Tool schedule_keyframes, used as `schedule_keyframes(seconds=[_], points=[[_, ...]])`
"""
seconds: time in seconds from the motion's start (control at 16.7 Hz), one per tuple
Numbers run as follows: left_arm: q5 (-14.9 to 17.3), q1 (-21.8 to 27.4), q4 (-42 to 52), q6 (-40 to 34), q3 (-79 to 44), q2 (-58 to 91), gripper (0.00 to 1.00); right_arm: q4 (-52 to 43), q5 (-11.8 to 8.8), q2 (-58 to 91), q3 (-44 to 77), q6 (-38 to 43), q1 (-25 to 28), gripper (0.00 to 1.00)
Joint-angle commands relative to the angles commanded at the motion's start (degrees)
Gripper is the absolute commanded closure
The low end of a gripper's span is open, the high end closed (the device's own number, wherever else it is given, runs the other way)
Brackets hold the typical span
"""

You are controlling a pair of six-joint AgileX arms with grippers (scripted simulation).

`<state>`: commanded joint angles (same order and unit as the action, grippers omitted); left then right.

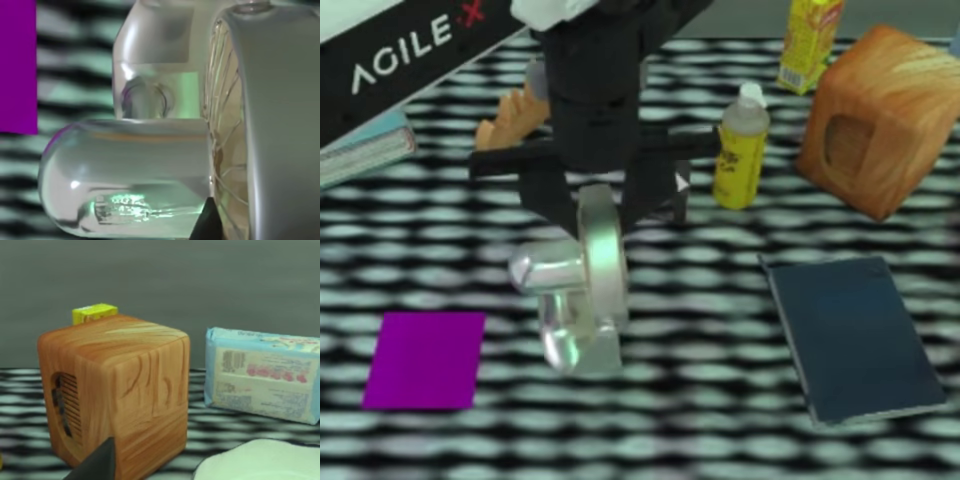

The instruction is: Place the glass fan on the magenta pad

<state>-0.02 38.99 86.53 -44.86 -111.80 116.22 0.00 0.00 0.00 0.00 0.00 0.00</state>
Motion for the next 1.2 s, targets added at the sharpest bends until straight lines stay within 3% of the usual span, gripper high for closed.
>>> schedule_keyframes(seconds=[0.18, 0.36, 0.96, 1.2], points=[[-0.08, -1.65, 0.02, 9.03, 2.97, -1.54, 1.0, 0.0, 0.0, 0.0, 0.0, 0.0, 0.0, 0.0], [-0.15, -4.13, -0.47, 23.13, 6.86, -4.31, 1.0, 0.0, 0.0, 0.0, 0.0, 0.0, 0.0, 0.0], [-0.28, -15.3, -5.48, 84.76, 24.0, -19.55, 1.0, 0.0, 0.0, 0.0, 0.0, 0.0, 0.0, 0.0], [-0.38, -19.39, -7.43, 105.02, 31.03, -25.22, 1.0, 0.0, 0.0, 0.0, 0.0, 0.0, 0.0, 0.0]])
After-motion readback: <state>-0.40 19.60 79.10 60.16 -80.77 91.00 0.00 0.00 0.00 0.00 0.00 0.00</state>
